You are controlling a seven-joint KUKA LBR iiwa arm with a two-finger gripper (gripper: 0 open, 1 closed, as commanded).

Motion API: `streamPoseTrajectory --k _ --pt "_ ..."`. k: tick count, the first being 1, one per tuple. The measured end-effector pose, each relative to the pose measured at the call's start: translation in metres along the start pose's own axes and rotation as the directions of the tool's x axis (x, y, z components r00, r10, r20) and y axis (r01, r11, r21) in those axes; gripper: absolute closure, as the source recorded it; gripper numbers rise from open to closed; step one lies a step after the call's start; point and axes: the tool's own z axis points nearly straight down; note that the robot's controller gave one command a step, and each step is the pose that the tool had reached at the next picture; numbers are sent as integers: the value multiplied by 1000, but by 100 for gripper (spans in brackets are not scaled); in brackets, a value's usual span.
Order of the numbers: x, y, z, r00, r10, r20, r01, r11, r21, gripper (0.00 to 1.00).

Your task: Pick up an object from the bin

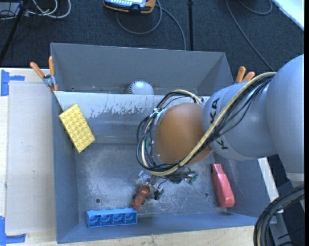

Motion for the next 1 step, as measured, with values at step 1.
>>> streamPoseTrajectory --k 1 --pt "0 0 0 1000 0 0 0 1000 0 100"
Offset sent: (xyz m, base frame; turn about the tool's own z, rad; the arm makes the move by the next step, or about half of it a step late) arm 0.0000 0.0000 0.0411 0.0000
